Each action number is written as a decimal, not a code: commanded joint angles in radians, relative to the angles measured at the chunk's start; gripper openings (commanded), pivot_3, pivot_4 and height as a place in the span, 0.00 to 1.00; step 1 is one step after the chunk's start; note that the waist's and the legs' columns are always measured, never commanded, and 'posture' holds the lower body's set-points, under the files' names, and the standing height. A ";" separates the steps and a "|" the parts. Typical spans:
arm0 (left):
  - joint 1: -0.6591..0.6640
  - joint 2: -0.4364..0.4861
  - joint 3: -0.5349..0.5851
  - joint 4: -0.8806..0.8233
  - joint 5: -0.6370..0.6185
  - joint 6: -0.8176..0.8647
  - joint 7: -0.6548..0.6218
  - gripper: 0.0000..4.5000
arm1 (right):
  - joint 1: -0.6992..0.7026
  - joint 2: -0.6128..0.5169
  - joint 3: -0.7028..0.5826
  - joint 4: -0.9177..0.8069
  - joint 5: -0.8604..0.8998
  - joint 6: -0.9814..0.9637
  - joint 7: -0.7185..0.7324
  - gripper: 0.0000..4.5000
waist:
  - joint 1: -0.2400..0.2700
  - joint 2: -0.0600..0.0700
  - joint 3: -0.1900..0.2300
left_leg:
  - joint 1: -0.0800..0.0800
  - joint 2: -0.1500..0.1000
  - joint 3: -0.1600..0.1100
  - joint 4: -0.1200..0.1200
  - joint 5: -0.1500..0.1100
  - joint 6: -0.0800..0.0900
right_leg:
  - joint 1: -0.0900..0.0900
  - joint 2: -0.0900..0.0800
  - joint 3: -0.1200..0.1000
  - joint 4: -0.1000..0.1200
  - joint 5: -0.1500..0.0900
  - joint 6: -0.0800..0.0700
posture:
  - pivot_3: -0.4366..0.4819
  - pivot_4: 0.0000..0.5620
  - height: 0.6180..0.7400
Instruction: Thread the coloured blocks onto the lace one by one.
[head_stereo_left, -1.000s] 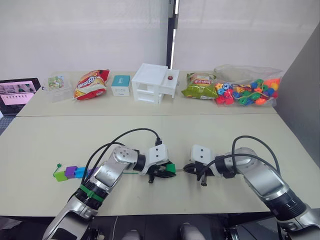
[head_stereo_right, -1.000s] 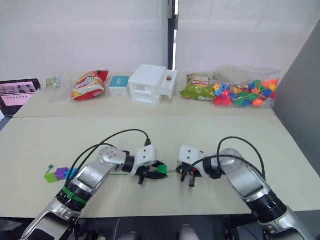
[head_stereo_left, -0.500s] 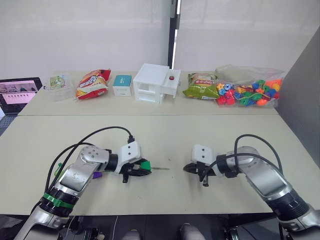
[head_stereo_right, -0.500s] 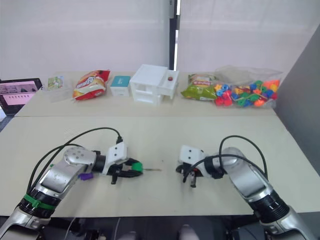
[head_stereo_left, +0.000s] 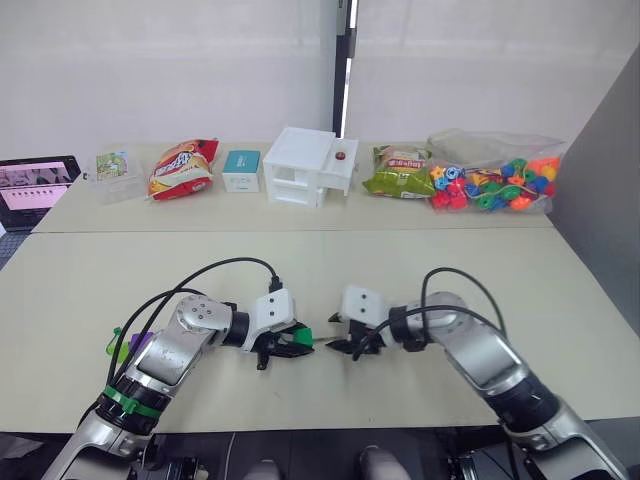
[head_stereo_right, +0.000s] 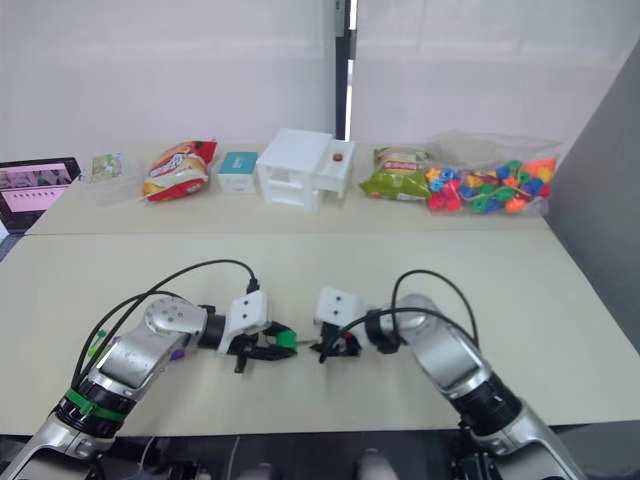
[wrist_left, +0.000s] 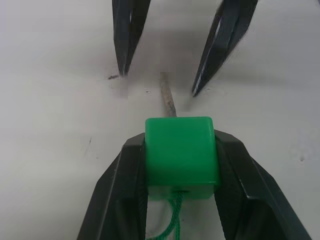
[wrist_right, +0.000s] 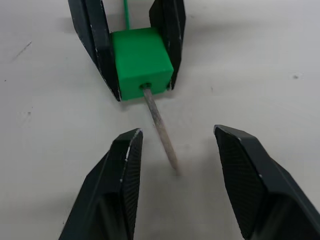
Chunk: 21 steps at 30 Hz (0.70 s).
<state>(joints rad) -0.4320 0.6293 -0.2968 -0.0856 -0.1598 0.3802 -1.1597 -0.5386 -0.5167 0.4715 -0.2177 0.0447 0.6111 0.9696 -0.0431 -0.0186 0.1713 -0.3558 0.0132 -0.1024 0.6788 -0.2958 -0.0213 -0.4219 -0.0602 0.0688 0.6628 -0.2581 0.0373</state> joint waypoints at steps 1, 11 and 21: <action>-0.007 0.004 0.009 -0.011 -0.006 -0.014 -0.002 0.27 | -0.015 0.006 0.033 0.037 -0.028 -0.041 0.004 0.55 | 0.001 0.000 0.000 | 0.000 0.000 0.000 0.000 0.000 0.000 | 0.000 0.000 0.000 0.000 0.000 0.000 | 0.48 0.27 1.00; 0.001 0.010 0.013 -0.020 -0.011 -0.015 -0.004 0.27 | -0.010 -0.034 0.013 0.087 -0.027 -0.068 0.068 0.01 | 0.002 0.000 0.000 | 0.001 0.000 0.000 0.000 0.000 0.000 | 0.001 0.000 0.000 0.000 0.000 0.000 | 0.48 0.27 1.00; 0.001 -0.002 0.017 -0.061 -0.036 0.011 -0.006 0.27 | -0.012 -0.141 -0.052 -0.020 0.006 -0.010 0.111 0.01 | 0.007 0.000 0.000 | 0.000 0.000 0.000 0.001 0.000 0.000 | 0.001 -0.001 0.000 0.000 0.000 0.000 | 0.48 0.27 1.00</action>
<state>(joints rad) -0.4289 0.6293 -0.2962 -0.1130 -0.1744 0.3871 -1.1680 -0.5482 -0.6423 0.4501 -0.1898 0.0427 0.5791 1.0697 -0.0362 -0.0185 0.1713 -0.3553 0.0129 -0.1024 0.6793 -0.2957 -0.0214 -0.4208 -0.0607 0.0688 0.6626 -0.2581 0.0373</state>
